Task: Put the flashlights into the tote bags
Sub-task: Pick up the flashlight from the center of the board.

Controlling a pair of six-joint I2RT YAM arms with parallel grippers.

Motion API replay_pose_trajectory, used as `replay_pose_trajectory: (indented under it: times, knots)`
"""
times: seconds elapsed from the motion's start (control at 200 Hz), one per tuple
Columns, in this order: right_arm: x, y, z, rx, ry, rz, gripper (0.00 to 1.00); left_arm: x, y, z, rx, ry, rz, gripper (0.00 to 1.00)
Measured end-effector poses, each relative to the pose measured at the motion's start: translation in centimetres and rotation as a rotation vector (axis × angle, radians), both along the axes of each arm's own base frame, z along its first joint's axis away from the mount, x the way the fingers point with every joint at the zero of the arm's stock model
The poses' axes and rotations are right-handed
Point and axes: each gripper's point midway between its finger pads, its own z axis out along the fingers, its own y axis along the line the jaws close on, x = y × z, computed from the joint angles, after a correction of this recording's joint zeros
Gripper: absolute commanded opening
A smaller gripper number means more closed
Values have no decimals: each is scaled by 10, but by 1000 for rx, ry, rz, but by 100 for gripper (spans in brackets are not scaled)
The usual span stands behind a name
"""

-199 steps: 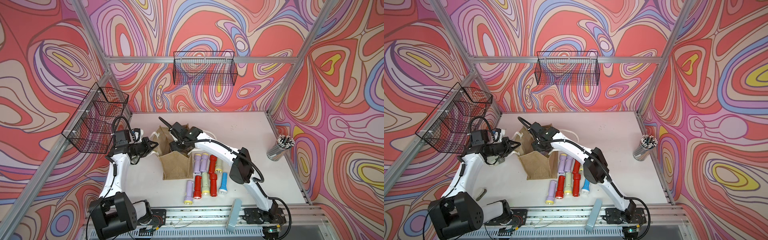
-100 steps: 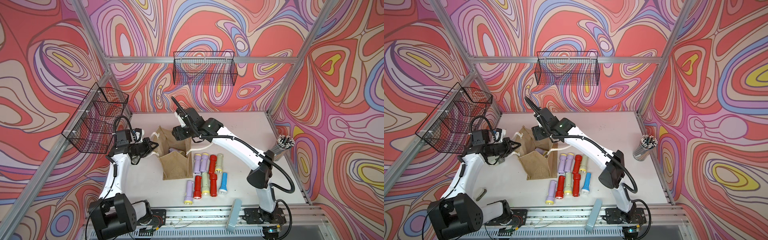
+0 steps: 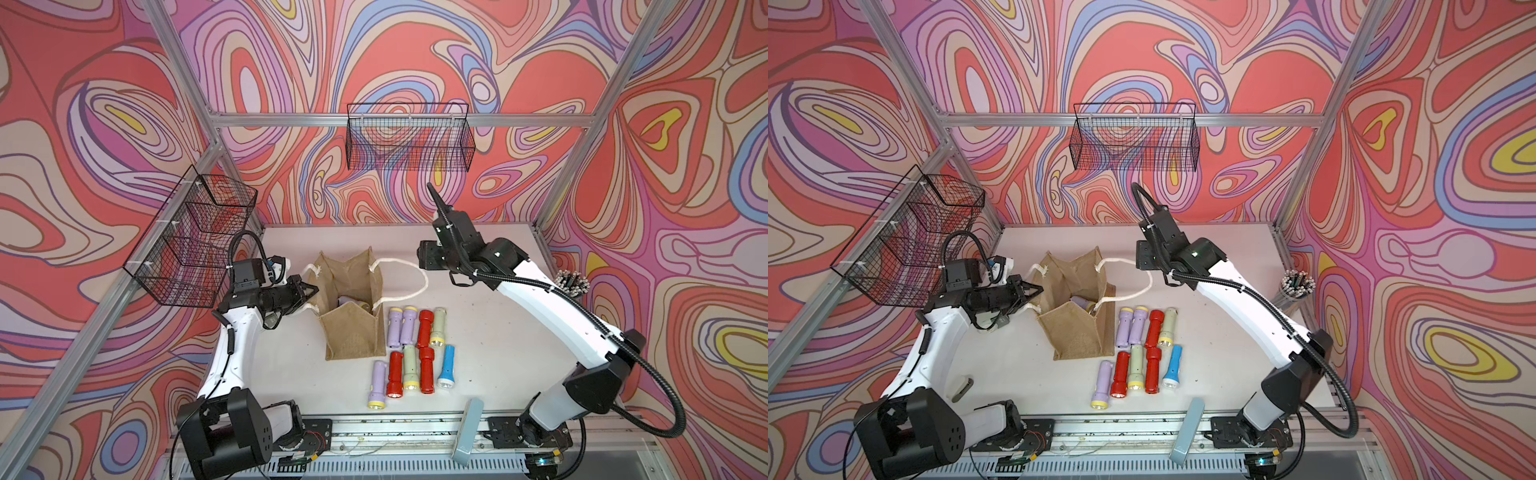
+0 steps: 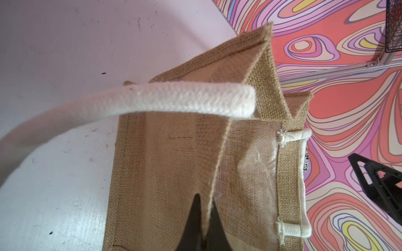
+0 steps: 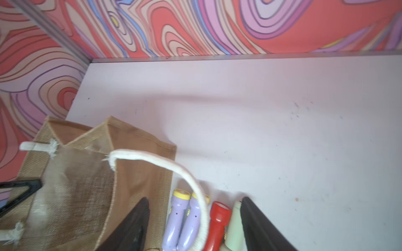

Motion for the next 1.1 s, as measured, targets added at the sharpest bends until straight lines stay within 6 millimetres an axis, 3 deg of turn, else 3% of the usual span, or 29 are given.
replay_pose_trajectory:
  times: [0.125, 0.295, 0.436, 0.681, 0.921, 1.102]
  knots:
    - [-15, -26, -25, -32, 76, -72, 69, 0, 0, 0, 0, 0, -1, 0]
    - [-38, -47, -75, -94, 220, -143, 69, 0, 0, 0, 3, -1, -2, 0]
    - [-66, -63, -117, -133, 349, -193, 67, 0, 0, 0, 4, -1, -1, 0]
    - [-117, -82, -166, -127, 537, -233, 65, 0, 1, -3, 9, 5, 0, 0]
    - [-153, -86, -219, -64, 670, -279, 62, 0, 1, -3, 13, 5, -1, 0]
    - [-153, -69, -227, -19, 677, -266, 62, 0, 1, -4, 20, 5, -5, 0]
